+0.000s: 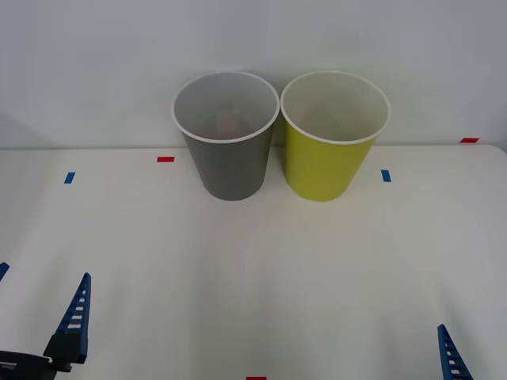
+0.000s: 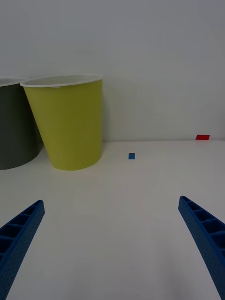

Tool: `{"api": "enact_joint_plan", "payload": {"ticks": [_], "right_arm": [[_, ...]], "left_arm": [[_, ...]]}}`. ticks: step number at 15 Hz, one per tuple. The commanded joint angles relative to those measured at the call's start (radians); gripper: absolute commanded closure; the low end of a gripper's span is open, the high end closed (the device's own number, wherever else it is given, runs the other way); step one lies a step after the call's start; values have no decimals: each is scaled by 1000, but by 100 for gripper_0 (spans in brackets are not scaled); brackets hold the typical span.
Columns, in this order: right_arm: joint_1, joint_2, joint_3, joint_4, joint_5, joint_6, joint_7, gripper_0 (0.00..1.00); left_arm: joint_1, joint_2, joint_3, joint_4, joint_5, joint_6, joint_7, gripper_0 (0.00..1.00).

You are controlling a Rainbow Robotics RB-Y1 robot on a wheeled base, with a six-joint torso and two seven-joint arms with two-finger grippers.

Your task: Put cans in the gray bin and PET bottles in the light green bin.

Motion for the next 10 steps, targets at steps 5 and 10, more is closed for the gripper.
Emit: {"api": "enact_joint_plan", "payload": {"ticks": [5, 10], "right_arm": [[0, 0, 0, 0, 0, 0, 0, 0], [0, 0, 0, 0, 0, 0, 0, 0]], "left_arm": [[107, -92, -77, 152, -158, -212, 10, 0], [141, -91, -109, 152, -171, -253, 10, 0]]}}
